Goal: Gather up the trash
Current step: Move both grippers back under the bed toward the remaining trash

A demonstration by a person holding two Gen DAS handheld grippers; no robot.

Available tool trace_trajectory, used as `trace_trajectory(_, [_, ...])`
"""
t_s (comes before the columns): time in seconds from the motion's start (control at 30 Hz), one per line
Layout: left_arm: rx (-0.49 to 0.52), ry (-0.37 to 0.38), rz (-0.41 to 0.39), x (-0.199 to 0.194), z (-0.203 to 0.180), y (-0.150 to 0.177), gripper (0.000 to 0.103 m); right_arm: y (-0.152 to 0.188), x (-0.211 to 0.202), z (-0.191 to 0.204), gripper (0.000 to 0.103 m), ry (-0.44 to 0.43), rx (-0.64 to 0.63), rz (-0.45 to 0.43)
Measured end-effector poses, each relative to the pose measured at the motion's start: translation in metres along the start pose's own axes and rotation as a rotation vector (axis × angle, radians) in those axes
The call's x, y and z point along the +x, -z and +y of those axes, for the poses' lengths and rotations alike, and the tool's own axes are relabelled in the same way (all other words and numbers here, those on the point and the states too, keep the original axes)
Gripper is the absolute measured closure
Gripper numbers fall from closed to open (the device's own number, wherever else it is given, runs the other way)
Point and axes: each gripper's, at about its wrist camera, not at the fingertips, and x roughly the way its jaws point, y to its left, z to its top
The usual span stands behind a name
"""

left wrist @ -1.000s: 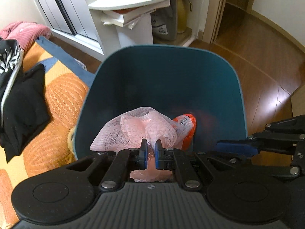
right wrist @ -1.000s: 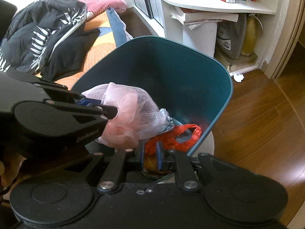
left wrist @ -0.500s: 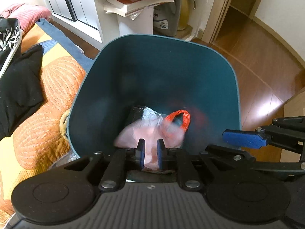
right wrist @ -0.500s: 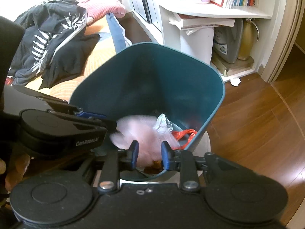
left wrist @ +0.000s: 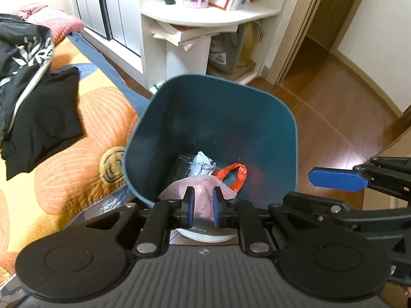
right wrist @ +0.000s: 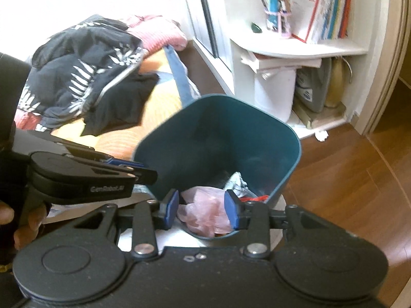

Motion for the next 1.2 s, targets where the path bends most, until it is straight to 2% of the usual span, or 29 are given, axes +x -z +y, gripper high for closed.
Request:
trace_trajectory(0.43, [-0.097, -0.009, -0.124, -0.097, 0.060, 0.050, 0.089, -0.003, -0.043, 0.073, 0.062, -0.108, -0.120, -0.058])
trace_trajectory(0.73, [-0.183, -0.060, -0.182, -0.156, 0.114, 0.104, 0.089, 0.003, -0.046, 0.139, 0.062, -0.210, -0.224, -0.043])
trace_trajectory(0.8, [-0.210, -0.072, -0.186, -0.163, 0.127, 0.118, 0.083, 0.005, -0.043, 0.156, 0.062, -0.236, -0.252, -0.035])
trace_trajectory(0.87, [-0.239, -0.084, -0.189, -0.169, 0.141, 0.132, 0.058, 0.010, -0.039, 0.171, 0.062, -0.261, -0.271, -0.022])
trace_trajectory(0.93, [-0.269, -0.106, -0.199, -0.175, 0.155, 0.148, 0.039, 0.014, -0.035, 0.187, 0.062, -0.284, -0.289, -0.007])
trace_trajectory(1.03, [-0.287, -0.127, -0.193, -0.178, 0.174, 0.169, 0.034, 0.022, -0.024, 0.209, 0.061, -0.314, -0.319, 0.023])
trace_trajectory(1.07, [-0.293, -0.140, -0.188, -0.178, 0.181, 0.177, 0.028, 0.025, -0.020, 0.217, 0.061, -0.323, -0.332, 0.035])
trace_trajectory(1.13, [-0.300, -0.168, -0.187, -0.175, 0.192, 0.189, 0.023, 0.032, -0.008, 0.231, 0.061, -0.339, -0.355, 0.066])
trace_trajectory(1.2, [-0.316, -0.182, -0.174, -0.169, 0.206, 0.202, 0.022, 0.039, 0.006, 0.244, 0.061, -0.349, -0.374, 0.099])
